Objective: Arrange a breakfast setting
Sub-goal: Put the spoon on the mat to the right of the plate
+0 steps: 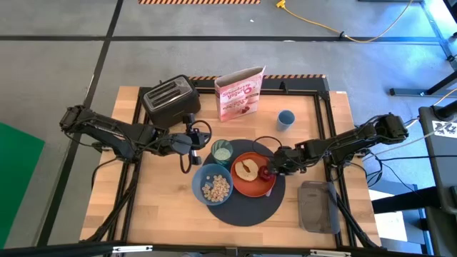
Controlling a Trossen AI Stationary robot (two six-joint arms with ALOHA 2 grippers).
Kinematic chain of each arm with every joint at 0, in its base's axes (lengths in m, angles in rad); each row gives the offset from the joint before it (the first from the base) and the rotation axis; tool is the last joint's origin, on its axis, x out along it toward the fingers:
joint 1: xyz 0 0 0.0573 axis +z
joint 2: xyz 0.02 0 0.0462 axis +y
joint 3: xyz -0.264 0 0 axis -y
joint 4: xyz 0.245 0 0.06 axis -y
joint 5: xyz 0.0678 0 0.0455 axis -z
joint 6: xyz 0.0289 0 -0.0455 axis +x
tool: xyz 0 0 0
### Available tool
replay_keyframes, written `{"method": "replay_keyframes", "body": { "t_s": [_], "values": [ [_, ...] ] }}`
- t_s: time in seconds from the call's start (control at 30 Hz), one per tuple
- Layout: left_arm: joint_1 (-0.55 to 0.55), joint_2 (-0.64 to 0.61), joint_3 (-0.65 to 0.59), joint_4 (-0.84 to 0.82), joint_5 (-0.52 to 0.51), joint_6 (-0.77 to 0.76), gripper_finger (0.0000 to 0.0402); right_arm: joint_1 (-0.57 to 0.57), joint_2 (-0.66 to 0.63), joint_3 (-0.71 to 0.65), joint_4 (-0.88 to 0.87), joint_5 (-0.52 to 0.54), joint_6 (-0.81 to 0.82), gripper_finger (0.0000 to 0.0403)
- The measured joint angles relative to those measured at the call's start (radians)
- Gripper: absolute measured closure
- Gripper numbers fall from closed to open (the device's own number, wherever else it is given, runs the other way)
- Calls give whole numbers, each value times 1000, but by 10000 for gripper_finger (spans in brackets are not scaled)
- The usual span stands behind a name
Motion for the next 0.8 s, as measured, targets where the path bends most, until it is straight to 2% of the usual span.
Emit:
{"method": "replay_keyframes", "body": {
  "t_s": [0.27, 0.4, 0.57, 0.7, 0.8],
  "values": [
    [0, 0, 0, 0, 0, -1, 399, 0, -40, 0, -52, -97, -77, 380],
    [1, 0, 0, 0, 2, -1, 399, 0, -106, 0, -57, -100, -120, 380],
    [10, 0, 0, 4, 4, -5, 399, 0, -163, 1, -161, 64, -134, 380],
    [19, 0, 0, 4, 4, -22, 399, 0, -158, 1, -273, 136, -134, 392],
    [20, 0, 0, 1, 4, -25, 399, 0, -145, 1, -275, 168, -135, 400]
  ]
}}
